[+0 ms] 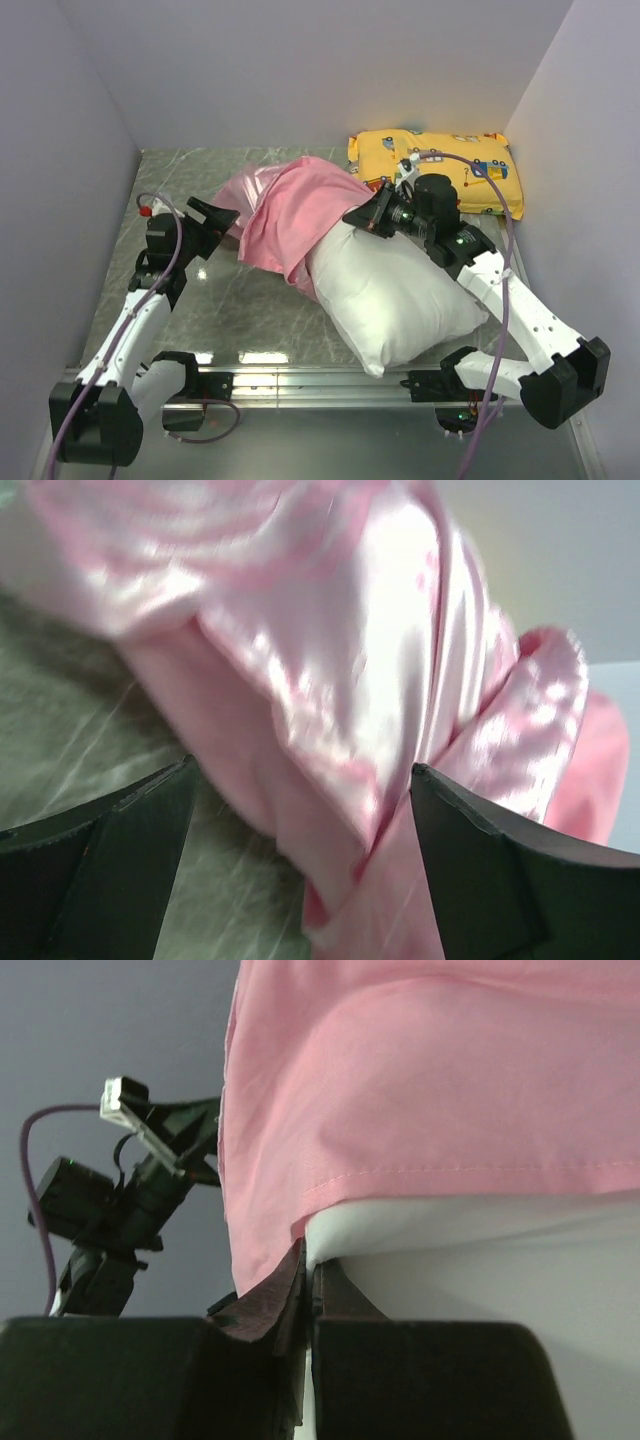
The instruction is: Remove the pillowcase from the pillow
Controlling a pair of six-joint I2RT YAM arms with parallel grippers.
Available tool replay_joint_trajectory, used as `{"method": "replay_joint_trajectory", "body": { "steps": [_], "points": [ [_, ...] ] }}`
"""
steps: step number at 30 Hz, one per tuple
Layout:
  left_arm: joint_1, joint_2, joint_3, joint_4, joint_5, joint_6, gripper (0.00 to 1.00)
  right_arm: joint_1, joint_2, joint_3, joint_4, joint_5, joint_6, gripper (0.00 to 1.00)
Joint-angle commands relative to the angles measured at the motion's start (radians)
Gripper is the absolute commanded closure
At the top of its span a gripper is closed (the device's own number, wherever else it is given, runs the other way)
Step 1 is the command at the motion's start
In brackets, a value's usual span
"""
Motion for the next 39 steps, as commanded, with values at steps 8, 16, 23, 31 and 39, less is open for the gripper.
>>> {"method": "replay_joint_trajectory", "body": {
  "steps": [8, 16, 23, 31, 39],
  "points": [
    [-0.022, 0.160, 0.006, 0.306, 0.043, -0.142, 0.13, -0.011, -0.139, 0.027, 0.154, -0.083, -0.021, 1.00],
    [-0.080, 0.178, -0.040, 0.319, 0.007, -0.223, 0.24, -0.013, -0.142, 0.028, 0.142, -0.092, -0.035, 1.00],
    [-0.120, 0.131, -0.060, 0.257, -0.066, -0.254, 0.29, -0.011, -0.138, 0.024, 0.131, -0.089, -0.049, 1.00],
    [-0.108, 0.201, 0.012, 0.189, -0.117, -0.224, 1.00, -0.015, -0.144, 0.045, 0.089, -0.082, -0.083, 1.00],
    [0.339, 0.120, 0.064, -0.031, -0.125, -0.138, 1.00, -0.175, -0.180, 0.033, 0.030, -0.187, -0.112, 1.00]
  ]
}}
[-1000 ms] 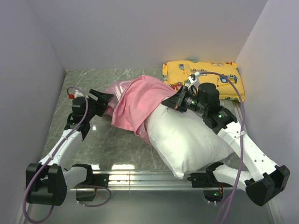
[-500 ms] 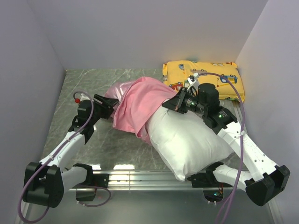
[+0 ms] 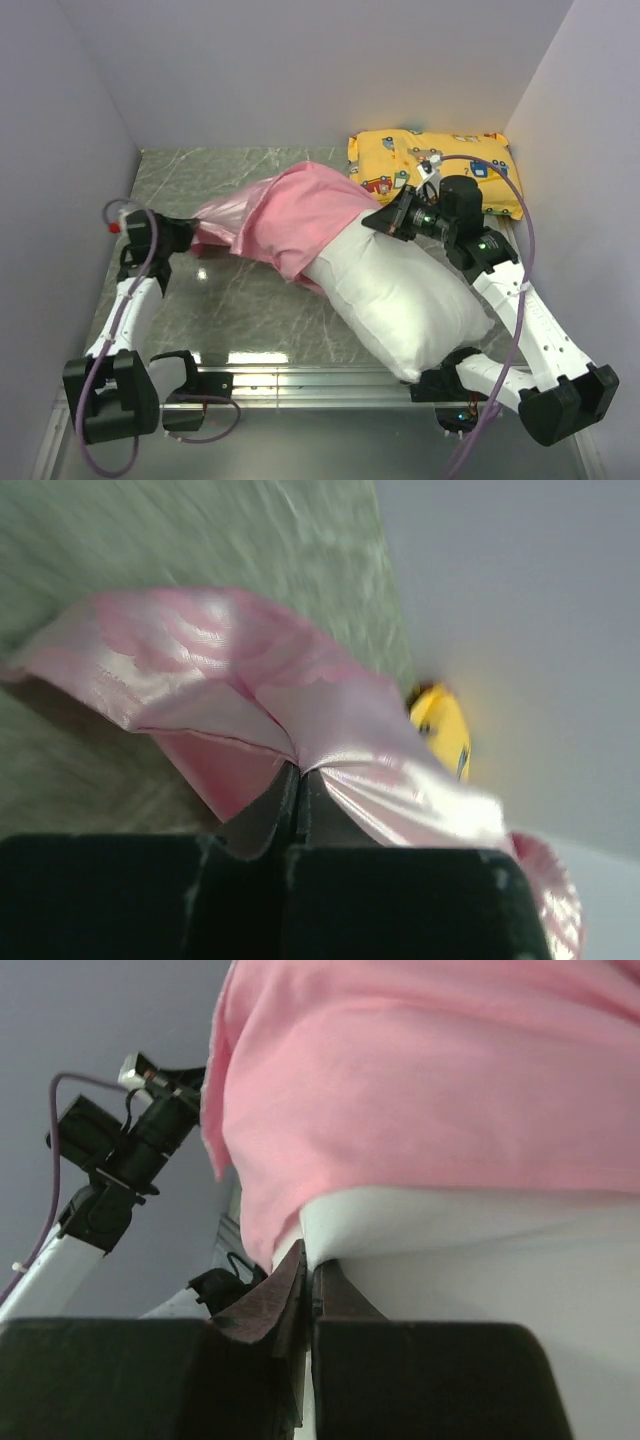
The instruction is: Remove the pillowcase from the pillow
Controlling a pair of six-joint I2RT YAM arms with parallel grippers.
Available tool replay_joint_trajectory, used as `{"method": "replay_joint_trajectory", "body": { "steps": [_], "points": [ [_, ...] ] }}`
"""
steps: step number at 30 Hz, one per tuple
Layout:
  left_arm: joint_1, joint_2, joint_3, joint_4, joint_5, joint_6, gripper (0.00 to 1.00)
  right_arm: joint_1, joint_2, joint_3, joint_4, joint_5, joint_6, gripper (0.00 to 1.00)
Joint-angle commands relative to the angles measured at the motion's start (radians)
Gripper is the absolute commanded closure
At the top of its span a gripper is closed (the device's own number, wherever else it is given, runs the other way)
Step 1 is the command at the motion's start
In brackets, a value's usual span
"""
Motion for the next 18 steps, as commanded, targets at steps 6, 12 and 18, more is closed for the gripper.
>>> {"method": "replay_joint_trajectory", "body": {
  "steps": [6, 12, 18],
  "points": [
    [0.414, -0.064, 0.085, -0.214, -0.061, 0.121, 1.00, -0.230, -0.081, -0.009, 0.162, -0.174, -0.009, 1.00],
    [0.404, -0.158, 0.079, -0.213, -0.059, 0.174, 0.99, -0.247, -0.015, 0.000, 0.110, -0.134, -0.101, 1.00],
    [0.254, -0.279, 0.091, -0.247, -0.131, 0.226, 1.00, 0.036, 0.016, 0.110, -0.091, 0.221, -0.335, 0.64]
  ]
}}
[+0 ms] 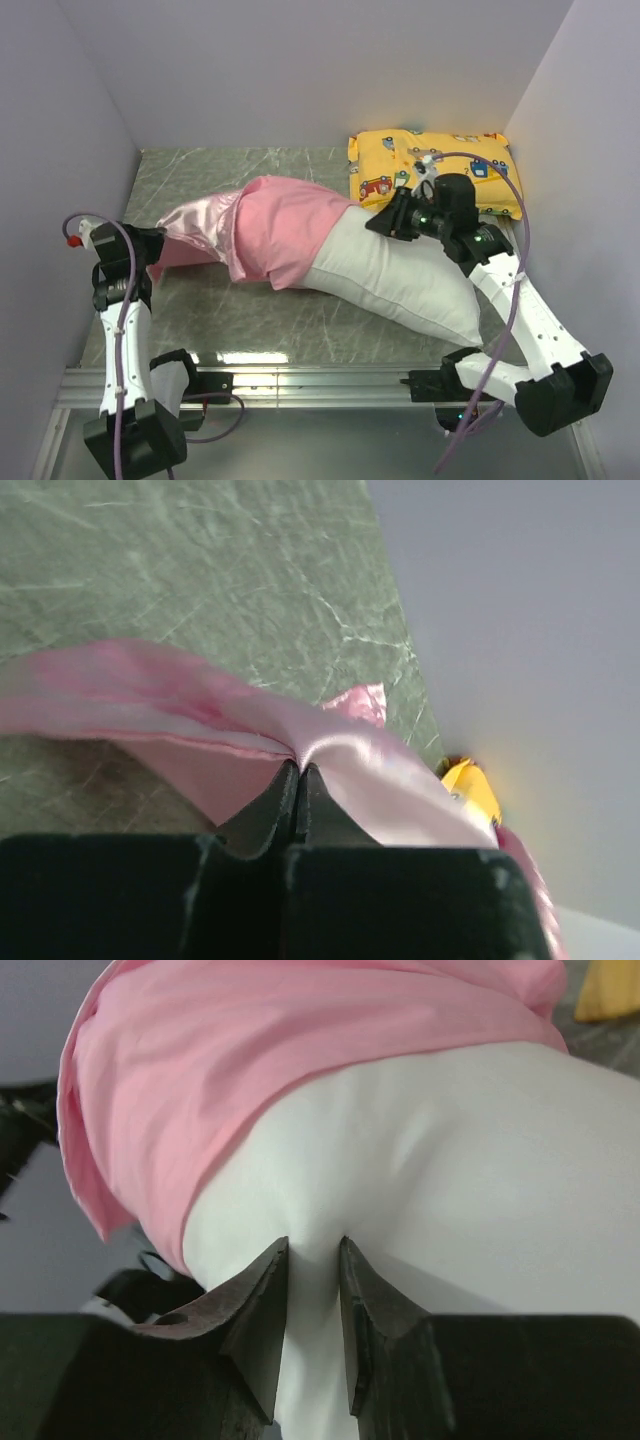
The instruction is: Remove the pillowcase from the pillow
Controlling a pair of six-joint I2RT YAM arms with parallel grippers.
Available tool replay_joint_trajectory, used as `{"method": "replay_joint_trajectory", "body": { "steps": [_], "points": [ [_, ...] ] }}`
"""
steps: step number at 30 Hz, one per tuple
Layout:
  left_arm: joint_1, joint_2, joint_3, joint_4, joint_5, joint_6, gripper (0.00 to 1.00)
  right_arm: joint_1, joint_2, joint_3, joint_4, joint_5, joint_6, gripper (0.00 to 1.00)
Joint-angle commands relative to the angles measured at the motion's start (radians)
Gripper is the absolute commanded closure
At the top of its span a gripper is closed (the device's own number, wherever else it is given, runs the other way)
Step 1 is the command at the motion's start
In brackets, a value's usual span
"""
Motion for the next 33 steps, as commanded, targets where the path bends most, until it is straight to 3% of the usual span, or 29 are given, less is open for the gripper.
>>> {"method": "replay_joint_trajectory", "body": {
  "steps": [1, 3, 8, 9, 10, 17, 20, 25, 31, 32, 33],
  "points": [
    [-0.066, -0.058, 0.041, 0.018, -0.150, 0.063, 0.99, 0.162, -0.041, 0.138, -0.031, 0.304, -0.167, 0.58],
    [-0.107, -0.078, 0.047, 0.012, -0.167, 0.074, 0.99, 0.264, -0.056, 0.150, -0.054, 0.456, -0.200, 0.44],
    [-0.161, -0.101, 0.067, -0.011, -0.182, 0.102, 1.00, 0.499, -0.141, 0.123, -0.050, 0.657, -0.315, 0.25],
    [-0.163, -0.100, 0.073, -0.014, -0.176, 0.103, 1.00, 0.545, -0.150, 0.101, -0.048, 0.717, -0.335, 0.10],
    [-0.166, -0.104, 0.076, -0.015, -0.173, 0.108, 0.99, 0.662, -0.159, 0.086, -0.044, 0.771, -0.354, 0.07],
    [-0.173, -0.132, 0.079, -0.031, -0.158, 0.126, 1.00, 1.158, -0.012, -0.019, -0.054, 1.289, -0.377, 0.04],
    [-0.173, -0.130, 0.084, -0.037, -0.149, 0.137, 0.99, 1.281, 0.127, -0.019, -0.093, 1.485, -0.333, 0.01],
    [-0.176, -0.121, 0.087, -0.038, -0.125, 0.146, 1.00, 1.299, 0.319, -0.022, -0.130, 1.553, -0.291, 0.00],
    [-0.175, -0.123, 0.108, -0.049, -0.113, 0.163, 1.00, 1.237, 0.401, -0.059, -0.086, 1.613, -0.314, 0.01],
    [-0.175, -0.123, 0.115, -0.051, -0.110, 0.163, 1.00, 1.222, 0.405, -0.057, -0.084, 1.613, -0.325, 0.05],
    [-0.175, -0.124, 0.116, -0.052, -0.107, 0.161, 1.00, 1.202, 0.405, -0.060, -0.068, 1.606, -0.340, 0.20]
  ]
}}
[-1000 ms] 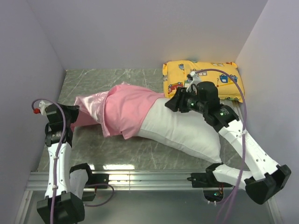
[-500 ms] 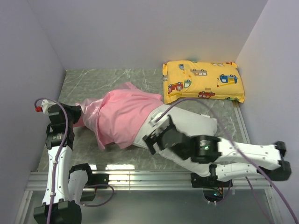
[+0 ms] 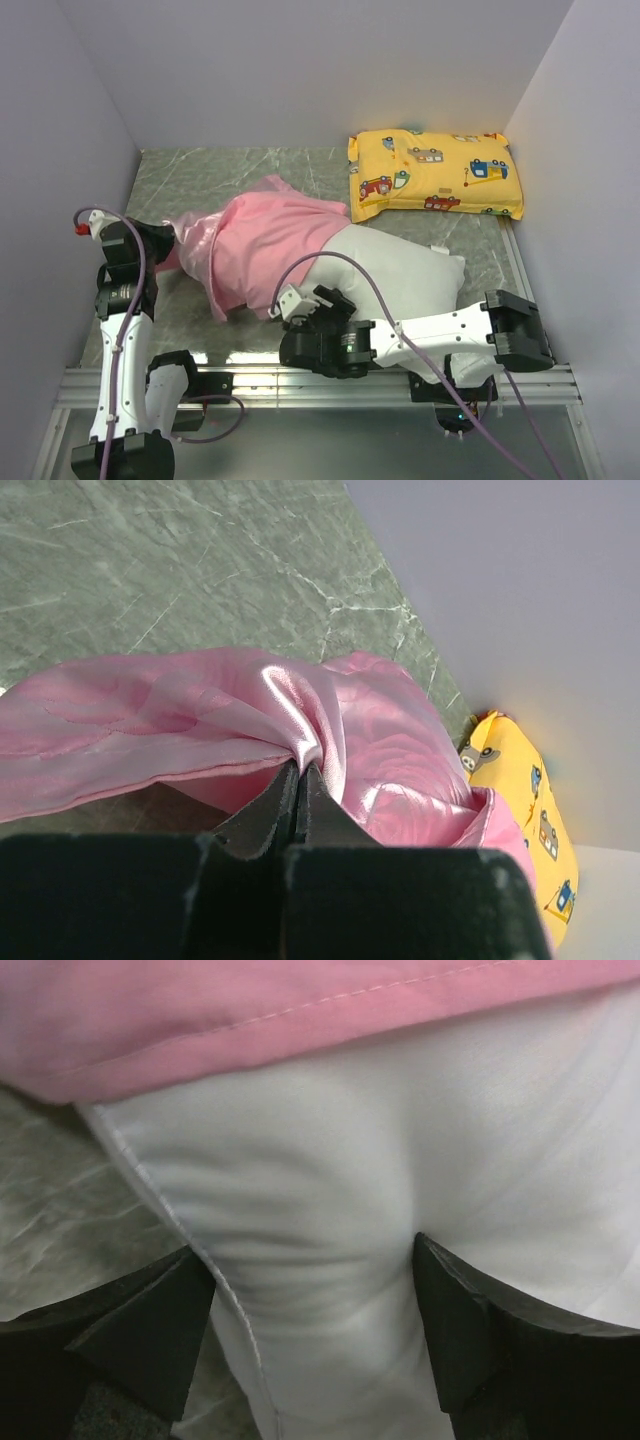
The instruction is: Remove the pillowcase from the pillow
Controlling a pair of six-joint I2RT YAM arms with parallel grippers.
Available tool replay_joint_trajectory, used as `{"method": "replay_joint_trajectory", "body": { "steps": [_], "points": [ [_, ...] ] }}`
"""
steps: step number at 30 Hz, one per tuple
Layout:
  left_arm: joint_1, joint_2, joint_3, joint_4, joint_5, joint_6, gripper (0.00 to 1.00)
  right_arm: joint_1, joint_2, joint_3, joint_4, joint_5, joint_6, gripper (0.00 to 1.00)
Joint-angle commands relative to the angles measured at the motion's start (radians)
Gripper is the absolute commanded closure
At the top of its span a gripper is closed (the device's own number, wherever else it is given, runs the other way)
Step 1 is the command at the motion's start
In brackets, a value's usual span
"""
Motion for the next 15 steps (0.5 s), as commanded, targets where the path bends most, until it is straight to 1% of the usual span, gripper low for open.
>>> {"method": "replay_joint_trajectory", "body": {
  "steps": [1, 2, 3, 4, 5, 6, 8, 9, 11, 12, 14, 15],
  "points": [
    [-0.001, -0.015, 0.066, 0.044, 0.013, 0.021, 1.00, -0.094, -0.002, -0.009, 0.029, 0.074, -0.012, 0.34],
    [0.001, -0.020, 0.073, 0.042, 0.013, 0.024, 1.00, -0.112, -0.016, -0.012, 0.063, 0.064, -0.044, 0.54],
    [-0.001, -0.025, 0.078, 0.034, 0.013, 0.030, 0.99, -0.140, -0.051, -0.005, 0.069, 0.051, -0.061, 0.83],
    [0.001, -0.026, 0.083, 0.030, 0.013, 0.033, 1.00, -0.154, -0.073, 0.004, 0.074, 0.044, -0.072, 0.90],
    [0.001, -0.028, 0.093, 0.028, 0.013, 0.038, 0.99, -0.163, -0.094, 0.015, 0.077, 0.035, -0.084, 0.96],
    [0.001, -0.031, 0.100, 0.018, 0.013, 0.043, 0.99, -0.168, -0.140, 0.049, 0.077, 0.032, -0.097, 1.00],
    [-0.001, -0.038, 0.122, 0.007, 0.013, 0.053, 1.00, -0.172, -0.193, 0.122, 0.071, 0.009, -0.141, 1.00],
    [0.001, -0.041, 0.133, 0.002, 0.013, 0.058, 1.00, -0.174, -0.244, 0.157, 0.062, 0.000, -0.152, 1.00],
    [-0.001, -0.055, 0.164, -0.016, 0.011, 0.075, 0.99, -0.172, -0.295, 0.245, -0.005, -0.074, -0.152, 1.00],
    [0.001, -0.061, 0.178, -0.021, 0.008, 0.081, 1.00, -0.174, -0.343, 0.336, -0.025, -0.107, -0.151, 1.00],
    [-0.001, -0.063, 0.219, -0.032, 0.013, 0.104, 0.99, -0.178, -0.387, 0.414, -0.050, -0.204, -0.157, 1.00],
    [-0.001, -0.058, 0.236, -0.038, 0.013, 0.108, 0.99, -0.207, -0.417, 0.484, -0.061, -0.236, -0.154, 0.97]
  ]
}}
